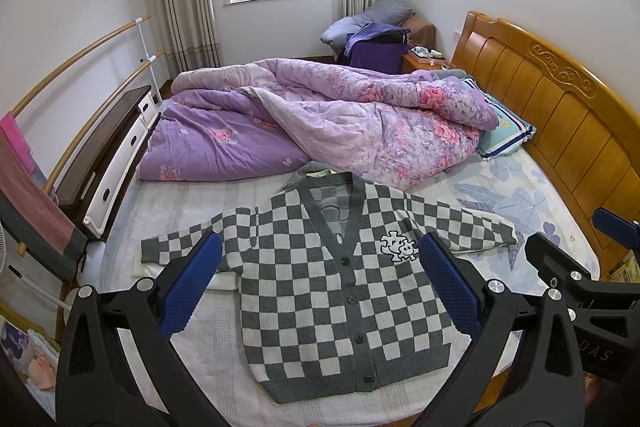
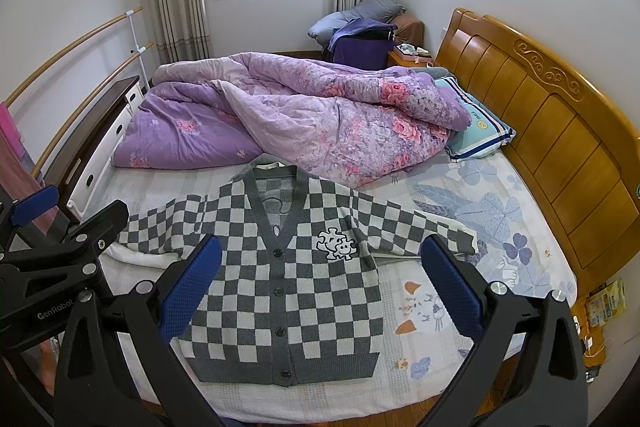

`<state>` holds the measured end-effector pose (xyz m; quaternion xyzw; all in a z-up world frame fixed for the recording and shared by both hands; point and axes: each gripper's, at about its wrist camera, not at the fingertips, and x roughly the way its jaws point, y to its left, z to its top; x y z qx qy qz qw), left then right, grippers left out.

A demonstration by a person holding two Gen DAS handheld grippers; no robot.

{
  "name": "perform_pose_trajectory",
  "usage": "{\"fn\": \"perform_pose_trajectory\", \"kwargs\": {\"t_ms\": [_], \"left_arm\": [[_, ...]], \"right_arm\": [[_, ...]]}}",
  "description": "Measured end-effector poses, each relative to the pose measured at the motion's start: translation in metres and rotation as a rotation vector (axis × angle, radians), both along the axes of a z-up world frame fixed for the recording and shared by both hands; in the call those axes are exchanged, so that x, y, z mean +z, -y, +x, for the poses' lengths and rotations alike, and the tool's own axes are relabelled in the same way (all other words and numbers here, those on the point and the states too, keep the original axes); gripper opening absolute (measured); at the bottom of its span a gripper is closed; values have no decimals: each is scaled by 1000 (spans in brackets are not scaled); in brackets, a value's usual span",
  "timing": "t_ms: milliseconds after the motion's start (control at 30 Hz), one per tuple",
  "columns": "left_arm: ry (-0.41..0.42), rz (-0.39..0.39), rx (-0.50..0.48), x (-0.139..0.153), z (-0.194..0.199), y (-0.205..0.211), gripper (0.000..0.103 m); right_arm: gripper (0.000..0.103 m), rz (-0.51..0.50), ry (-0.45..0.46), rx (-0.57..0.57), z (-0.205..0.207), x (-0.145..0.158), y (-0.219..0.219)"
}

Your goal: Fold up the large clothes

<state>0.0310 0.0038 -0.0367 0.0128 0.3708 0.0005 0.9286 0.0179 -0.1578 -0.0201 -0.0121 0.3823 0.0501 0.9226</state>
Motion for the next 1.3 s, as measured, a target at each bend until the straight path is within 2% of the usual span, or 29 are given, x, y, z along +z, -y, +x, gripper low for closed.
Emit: {"fn": "perform_pose_trajectory", "kwargs": {"t_ms": [1300], "left_arm": [[-3,0,-2,0,2,1,99]], "right_arm": [[96,0,-6,0,3,2,1]]}}
